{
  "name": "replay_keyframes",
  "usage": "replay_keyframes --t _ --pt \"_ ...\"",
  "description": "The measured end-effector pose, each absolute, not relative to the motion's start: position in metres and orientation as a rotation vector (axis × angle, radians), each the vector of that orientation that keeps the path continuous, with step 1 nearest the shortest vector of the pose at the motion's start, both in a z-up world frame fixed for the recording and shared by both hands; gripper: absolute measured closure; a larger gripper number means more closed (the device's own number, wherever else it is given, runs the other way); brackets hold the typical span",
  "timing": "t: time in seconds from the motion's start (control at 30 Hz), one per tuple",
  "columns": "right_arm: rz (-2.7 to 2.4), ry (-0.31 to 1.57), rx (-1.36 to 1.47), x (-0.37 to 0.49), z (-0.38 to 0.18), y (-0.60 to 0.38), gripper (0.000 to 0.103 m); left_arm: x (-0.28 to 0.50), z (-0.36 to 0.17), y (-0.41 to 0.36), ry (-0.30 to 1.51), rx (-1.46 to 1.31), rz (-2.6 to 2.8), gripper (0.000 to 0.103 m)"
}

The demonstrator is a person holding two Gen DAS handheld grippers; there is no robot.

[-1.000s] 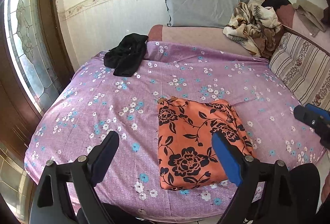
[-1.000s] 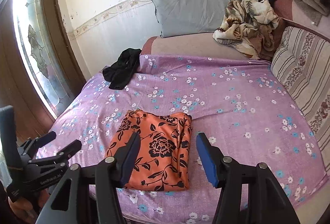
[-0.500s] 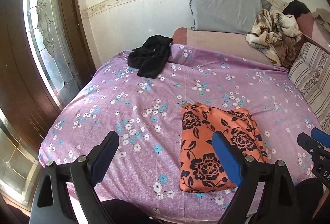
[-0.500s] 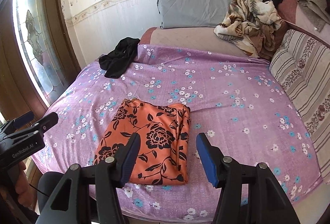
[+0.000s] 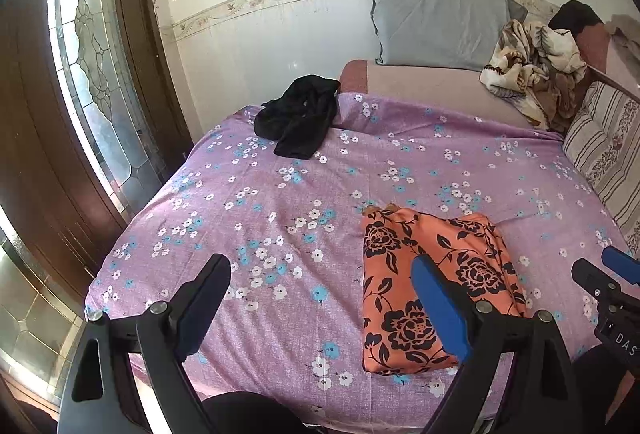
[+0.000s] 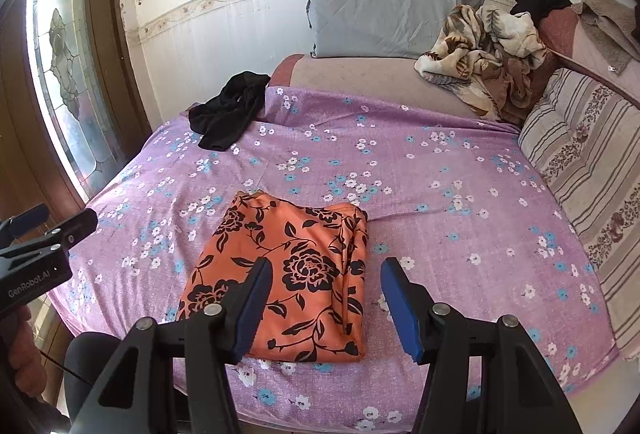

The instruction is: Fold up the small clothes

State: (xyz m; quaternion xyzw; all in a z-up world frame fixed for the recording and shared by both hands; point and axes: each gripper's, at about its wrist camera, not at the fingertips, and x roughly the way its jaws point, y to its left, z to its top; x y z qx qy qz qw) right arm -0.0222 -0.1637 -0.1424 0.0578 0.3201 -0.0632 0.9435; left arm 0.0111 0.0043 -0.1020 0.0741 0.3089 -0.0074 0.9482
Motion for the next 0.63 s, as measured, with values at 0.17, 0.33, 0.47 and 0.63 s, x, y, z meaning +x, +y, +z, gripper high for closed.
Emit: replay_keyframes --t 0.17,0.33,0.47,0.63 --pt "-0.121 0.656 0.111 -0.020 -0.144 -0.160 0.043 0.011 -0.101 0.009 0.630 0.135 -0.036 0.011" --pt "-0.113 0.661 0.099 -0.017 -0.145 -0.155 0.043 0.008 -0.099 0.012 0.604 0.121 -0.055 0.011" --pt "-0.107 0.670 0.105 -0.013 -0.149 -0.155 0.043 0.008 -0.097 0.014 0.607 0.090 -0.115 0.011" --pt "-0.113 0.672 0.106 -0.005 -0.153 -0.165 0.043 0.022 -0.099 0.019 0.621 0.022 -0.170 0.008"
